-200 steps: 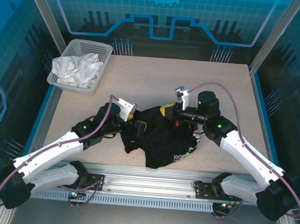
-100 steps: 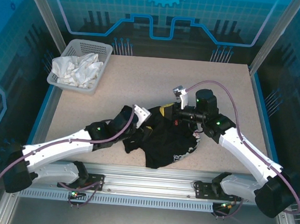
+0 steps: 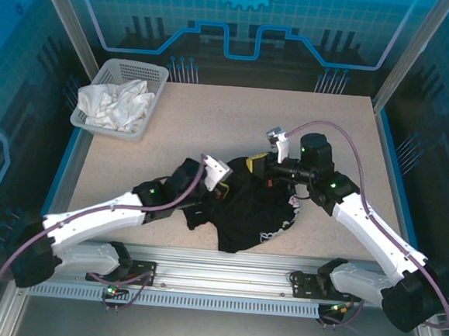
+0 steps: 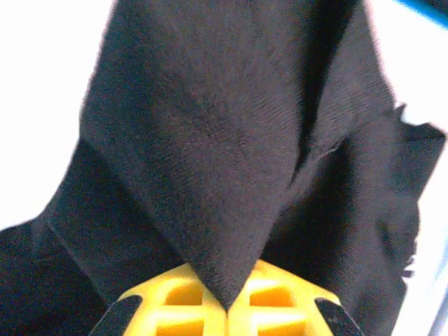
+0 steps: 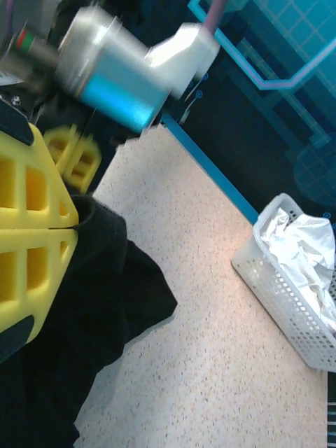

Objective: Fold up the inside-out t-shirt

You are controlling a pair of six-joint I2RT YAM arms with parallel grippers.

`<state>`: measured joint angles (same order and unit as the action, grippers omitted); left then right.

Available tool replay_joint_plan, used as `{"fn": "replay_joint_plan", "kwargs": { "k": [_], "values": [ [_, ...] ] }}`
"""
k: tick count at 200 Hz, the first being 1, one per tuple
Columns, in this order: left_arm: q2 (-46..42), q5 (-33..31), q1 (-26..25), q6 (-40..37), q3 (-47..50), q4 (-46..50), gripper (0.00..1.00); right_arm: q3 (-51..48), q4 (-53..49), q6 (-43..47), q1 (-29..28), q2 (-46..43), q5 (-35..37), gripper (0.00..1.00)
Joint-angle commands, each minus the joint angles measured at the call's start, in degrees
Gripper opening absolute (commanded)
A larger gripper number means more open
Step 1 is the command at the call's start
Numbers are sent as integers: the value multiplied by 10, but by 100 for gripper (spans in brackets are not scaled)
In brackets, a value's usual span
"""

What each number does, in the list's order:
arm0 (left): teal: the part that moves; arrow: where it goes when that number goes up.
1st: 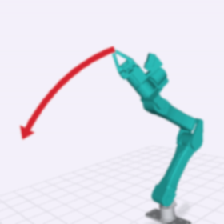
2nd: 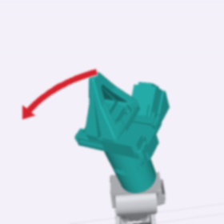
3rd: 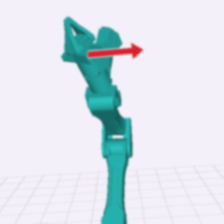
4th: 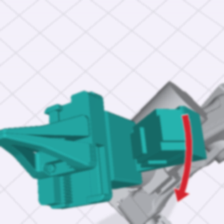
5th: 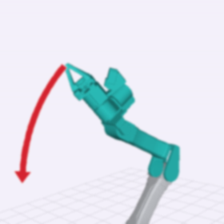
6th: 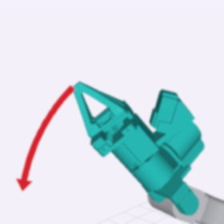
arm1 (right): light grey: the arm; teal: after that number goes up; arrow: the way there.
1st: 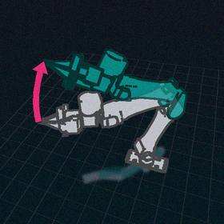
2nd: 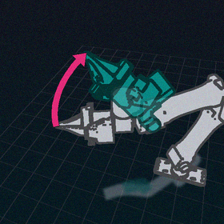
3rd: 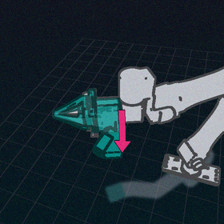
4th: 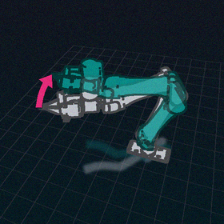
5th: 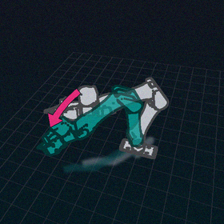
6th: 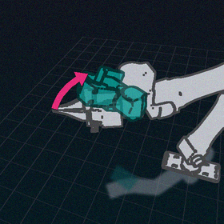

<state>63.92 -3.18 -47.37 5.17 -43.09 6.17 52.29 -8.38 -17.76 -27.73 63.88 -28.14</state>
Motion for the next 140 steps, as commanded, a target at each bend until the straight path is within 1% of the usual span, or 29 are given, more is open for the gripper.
{"fn": "replay_joint_plan", "kwargs": {
  "k": [1, 10, 20, 31, 41, 57, 66, 77, 97, 119, 140],
  "values": [
    [-83, 202, 52, 38, 43, -84, 0, 9, -49, 49, 19, -12, 15, 0],
    [-105, 272, 73, 57, 56, -114, 0, 14, -63, 61, 19, -9, 20, 0],
    [-118, 329, 87, 78, 63, -144, 0, 20, -68, 66, 19, -2, 16, 0],
    [-122, 370, 96, 94, 66, -166, 0, 22, -61, 62, 16, 10, 5, 0],
    [-119, 402, 101, 103, 64, -179, 0, 25, -61, 55, 11, 23, 9, 0],
    [-118, 439, 107, 117, 60, -192, 0, 47, -98, 49, 9, 50, 50, 0],
    [-119, 446, 110, 122, 59, -195, 0, 62, -127, 55, 9, 66, 71, 0],
    [-122, 442, 113, 123, 60, -195, 0, 70, -141, 65, 8, 75, 66, 1],
    [-121, 424, 120, 121, 60, -182, 0, 59, -134, 83, 6, 55, 34, 14],
    [-121, 415, 124, 117, 65, -178, 0, 38, -134, 118, 3, 6, 11, 27],
    [-121, 414, 125, 110, 66, -175, 0, 6, -112, 130, 0, -36, -10, 36]
  ]
}}
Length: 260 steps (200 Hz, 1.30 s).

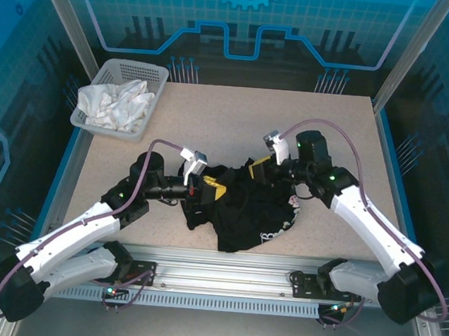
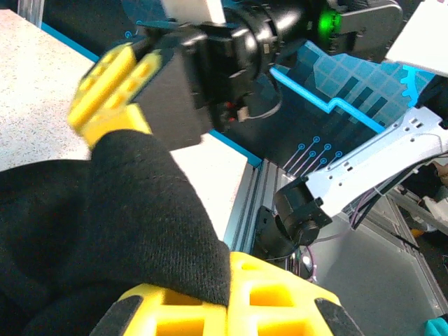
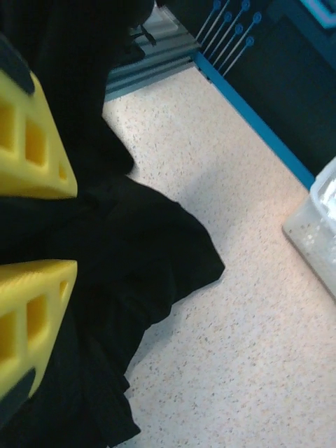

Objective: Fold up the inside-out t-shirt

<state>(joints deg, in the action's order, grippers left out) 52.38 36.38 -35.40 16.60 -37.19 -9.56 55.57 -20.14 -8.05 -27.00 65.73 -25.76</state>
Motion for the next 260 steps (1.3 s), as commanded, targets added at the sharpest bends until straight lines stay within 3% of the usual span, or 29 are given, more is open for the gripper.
{"fn": "replay_joint_plan", "kwargs": {
  "k": [1, 89, 147, 164, 201, 232, 260],
  "values": [
    [-6, 18, 6, -4, 7, -18, 0, -29, 6, 33, -8, -55, -34, 37],
    [-14, 13, 8, -14, 9, -3, 0, -41, 65, -16, -66, 23, -36, 47],
    [-18, 8, 8, -16, 11, 1, 0, -27, 29, 11, -95, 58, 35, 47],
    [-17, 6, 8, -18, 12, 1, 0, -27, 29, 9, -98, 54, 55, 38],
    [-19, -5, 8, -19, 18, 4, 0, -20, 26, 13, -93, 17, 78, 0],
    [-29, -23, 15, -4, 38, -17, 0, 1, -17, 27, -57, -32, 48, 0],
    [-21, -18, 39, 37, 75, -88, 2, 9, -24, 5, -16, -65, -47, 0]
  ]
}}
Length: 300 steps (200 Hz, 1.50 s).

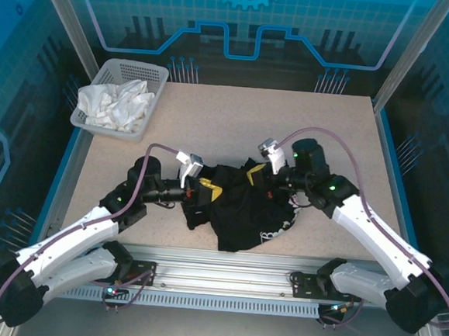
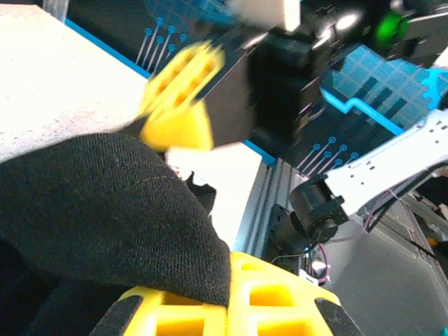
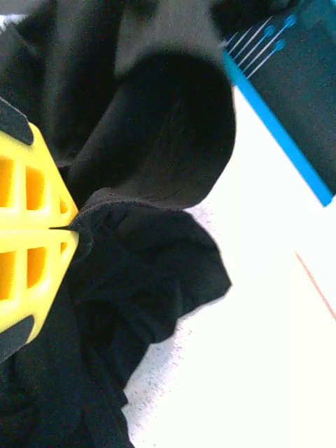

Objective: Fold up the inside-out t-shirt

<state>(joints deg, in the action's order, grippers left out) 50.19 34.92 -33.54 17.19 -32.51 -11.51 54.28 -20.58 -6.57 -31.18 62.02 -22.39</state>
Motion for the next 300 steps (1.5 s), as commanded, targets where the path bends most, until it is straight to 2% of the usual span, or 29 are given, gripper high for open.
{"fn": "replay_joint_plan", "kwargs": {
  "k": [1, 28, 53, 73, 99, 148, 170, 188, 249, 259, 281, 300],
  "values": [
    [2, -3, 21, 33, 29, -72, 2, 22, -18, -11, 27, -29, -85, 0],
    [45, 14, 50, 74, 71, -164, 5, 13, 32, -64, 23, -22, -139, 0],
    [76, 23, 82, 114, 115, -242, 7, 5, 67, -88, 2, 2, -129, 0],
    [76, 9, 98, 120, 137, -247, 12, 1, 92, -101, -18, 27, -116, 0],
    [62, -54, 101, 96, 142, -167, 26, -3, 117, -120, -34, 60, -98, 0],
    [-14, -246, 99, 78, 115, 55, 58, -3, 146, -143, -55, 105, -85, 0],
    [-32, -279, 97, 74, 83, 121, 69, -1, 149, -143, -61, 111, -81, 0],
    [-16, -287, 92, 71, 53, 145, 73, -1, 151, -143, -63, 114, -80, 0],
    [88, -327, 59, 71, -7, 155, 72, 0, 153, -140, -66, 116, -77, 0],
    [96, -340, 59, 73, -13, 157, 67, -1, 151, -138, -66, 116, -77, 0],
    [116, -355, 59, 69, -33, 180, 47, 3, 133, -122, -66, 107, -62, 0],
    [134, -357, 60, 66, -43, 201, 34, 6, 118, -104, -63, 88, -41, 0]
  ]
}}
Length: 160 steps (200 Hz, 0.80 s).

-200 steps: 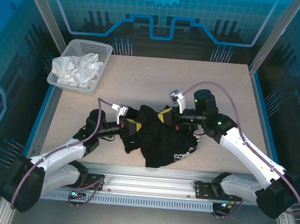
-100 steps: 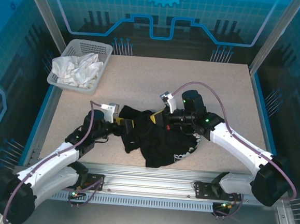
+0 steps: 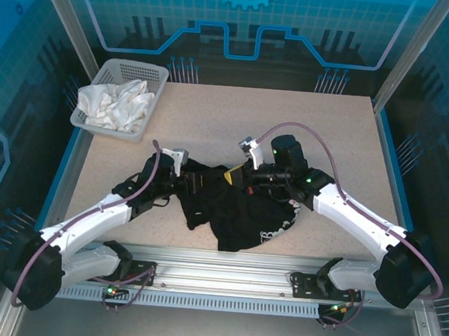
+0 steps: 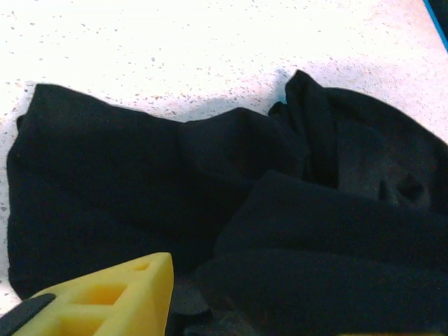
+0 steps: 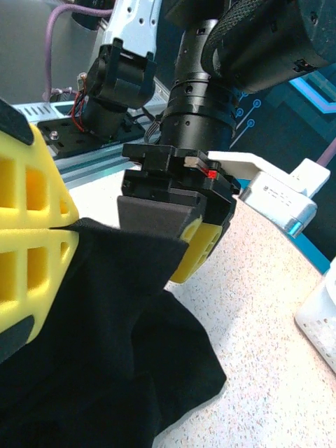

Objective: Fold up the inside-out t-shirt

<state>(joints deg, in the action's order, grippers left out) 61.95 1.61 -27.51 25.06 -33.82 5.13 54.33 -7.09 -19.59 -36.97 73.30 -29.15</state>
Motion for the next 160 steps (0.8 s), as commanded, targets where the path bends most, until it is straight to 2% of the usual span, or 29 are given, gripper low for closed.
{"fn": "replay_joint_plan", "kwargs": {
  "k": [1, 16, 42, 65, 89, 131, 160],
  "values": [
    [17, -24, -1, -13, -31, 36, 33, 6, -17, 28, -5, -26, 28, 0],
    [29, -25, 0, -14, -34, 44, 27, 6, -18, 41, -2, -44, 35, 0],
    [33, -21, 4, -13, -39, 46, 21, 3, -21, 66, -1, -71, 46, 0],
    [29, 6, 6, -17, -47, 49, 13, 3, -42, 87, 0, -90, 73, 0],
    [11, 65, 10, -25, -52, 49, 0, 2, -57, 102, 0, -105, 105, 0],
    [-88, 213, 10, -16, -23, -16, 0, 32, -152, 112, 1, -98, 254, 0],
    [-111, 304, 10, -5, -18, -47, 0, 44, -175, 111, 7, -99, 282, 0]
  ]
}}
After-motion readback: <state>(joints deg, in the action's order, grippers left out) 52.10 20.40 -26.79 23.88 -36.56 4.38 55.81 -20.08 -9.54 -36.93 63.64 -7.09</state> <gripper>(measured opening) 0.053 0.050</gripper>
